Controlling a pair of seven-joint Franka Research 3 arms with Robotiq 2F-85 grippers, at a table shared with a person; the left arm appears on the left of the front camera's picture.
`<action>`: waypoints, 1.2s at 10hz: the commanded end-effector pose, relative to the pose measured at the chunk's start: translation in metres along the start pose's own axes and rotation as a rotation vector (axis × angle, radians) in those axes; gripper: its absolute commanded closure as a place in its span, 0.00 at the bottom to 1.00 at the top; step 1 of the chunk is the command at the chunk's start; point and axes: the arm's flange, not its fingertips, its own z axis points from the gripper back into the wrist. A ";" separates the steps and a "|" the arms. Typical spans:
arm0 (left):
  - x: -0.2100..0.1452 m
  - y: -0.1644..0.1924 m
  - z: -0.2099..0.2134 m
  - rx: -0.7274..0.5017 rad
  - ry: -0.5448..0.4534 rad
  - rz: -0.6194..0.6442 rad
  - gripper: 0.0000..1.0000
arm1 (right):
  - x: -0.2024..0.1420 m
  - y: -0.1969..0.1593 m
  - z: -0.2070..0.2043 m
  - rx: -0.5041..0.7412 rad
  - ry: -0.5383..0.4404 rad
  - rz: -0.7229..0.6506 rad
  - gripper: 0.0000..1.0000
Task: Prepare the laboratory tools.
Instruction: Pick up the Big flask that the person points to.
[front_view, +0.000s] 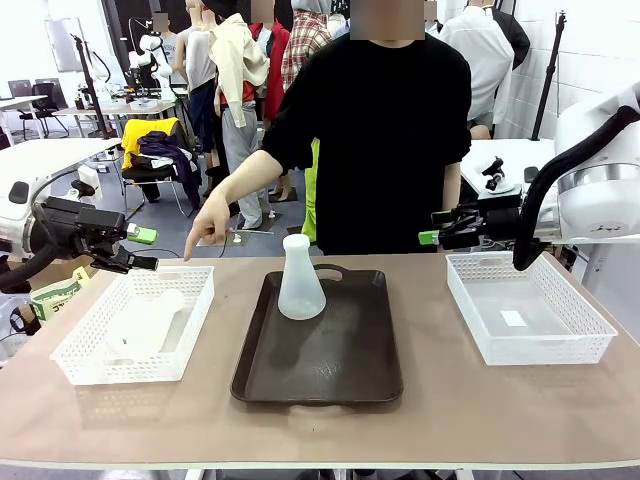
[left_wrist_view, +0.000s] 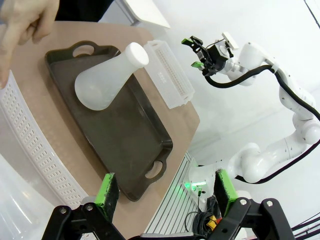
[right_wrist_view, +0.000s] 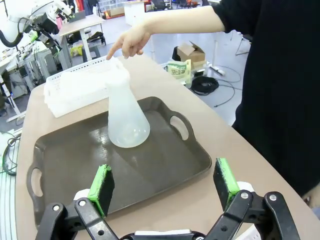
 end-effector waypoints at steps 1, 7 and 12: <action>0.001 -0.001 0.002 -0.012 -0.007 -0.006 0.00 | 0.002 0.000 -0.002 -0.003 0.007 0.002 0.00; 0.025 -0.020 -0.004 0.216 0.073 -0.118 0.00 | 0.002 0.000 -0.002 -0.003 0.007 0.002 0.00; 0.085 -0.039 -0.059 0.918 0.481 -0.366 0.00 | 0.002 0.000 -0.002 -0.003 0.007 0.002 0.00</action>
